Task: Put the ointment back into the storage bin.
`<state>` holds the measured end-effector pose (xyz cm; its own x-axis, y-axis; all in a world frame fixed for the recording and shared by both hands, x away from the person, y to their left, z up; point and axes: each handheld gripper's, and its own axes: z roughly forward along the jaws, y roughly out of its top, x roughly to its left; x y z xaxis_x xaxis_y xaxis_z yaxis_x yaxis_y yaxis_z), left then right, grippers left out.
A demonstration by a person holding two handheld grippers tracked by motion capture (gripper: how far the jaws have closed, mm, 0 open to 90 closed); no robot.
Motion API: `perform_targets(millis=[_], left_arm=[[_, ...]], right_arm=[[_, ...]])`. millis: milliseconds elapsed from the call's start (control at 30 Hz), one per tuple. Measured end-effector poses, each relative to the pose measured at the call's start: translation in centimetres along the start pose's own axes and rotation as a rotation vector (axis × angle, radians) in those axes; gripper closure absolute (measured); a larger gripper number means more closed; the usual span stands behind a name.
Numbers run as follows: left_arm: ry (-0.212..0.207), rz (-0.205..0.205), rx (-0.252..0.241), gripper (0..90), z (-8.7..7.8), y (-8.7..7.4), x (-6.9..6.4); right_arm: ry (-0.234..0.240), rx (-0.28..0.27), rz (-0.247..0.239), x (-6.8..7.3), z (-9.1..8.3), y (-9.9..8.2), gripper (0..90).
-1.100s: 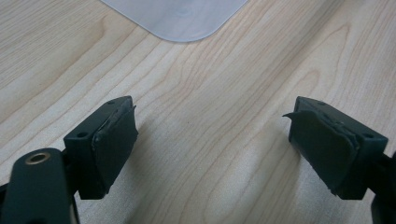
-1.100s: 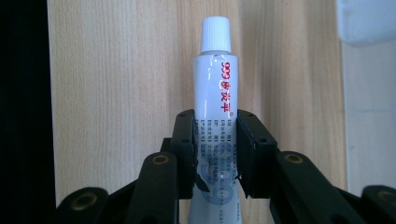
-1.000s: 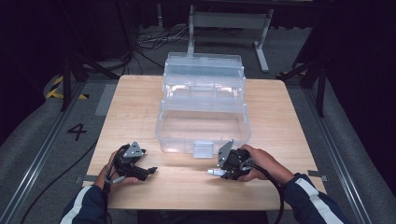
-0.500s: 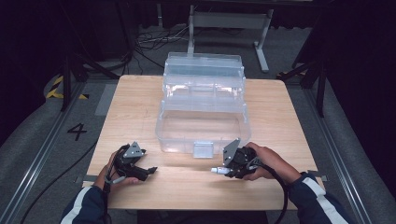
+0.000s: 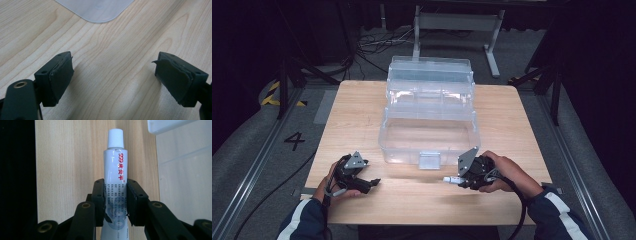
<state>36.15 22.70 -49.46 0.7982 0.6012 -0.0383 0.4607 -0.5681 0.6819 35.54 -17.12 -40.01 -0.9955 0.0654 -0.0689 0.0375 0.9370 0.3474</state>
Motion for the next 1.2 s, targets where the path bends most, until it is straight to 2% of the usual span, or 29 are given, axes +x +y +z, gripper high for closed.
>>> perform_targets(millis=[200,500,867,1200], left_arm=[[0.001,-0.001,0.0,15.3,0.0,0.0,0.0],[0.001,-0.001,0.0,15.3,0.0,0.0,0.0],[0.001,-0.001,0.0,15.3,0.0,0.0,0.0],[0.001,-0.001,0.0,15.3,0.0,0.0,0.0]], right_arm=[[-0.01,-0.004,-0.002,0.0,-0.7,0.2,71.1],[-0.037,-0.009,-0.032,0.2,-2.6,1.0,71.1],[-0.045,-0.004,-0.054,-0.4,-4.0,2.1,71.1],[-0.062,-0.011,-0.051,-1.1,-5.1,2.6,71.1]])
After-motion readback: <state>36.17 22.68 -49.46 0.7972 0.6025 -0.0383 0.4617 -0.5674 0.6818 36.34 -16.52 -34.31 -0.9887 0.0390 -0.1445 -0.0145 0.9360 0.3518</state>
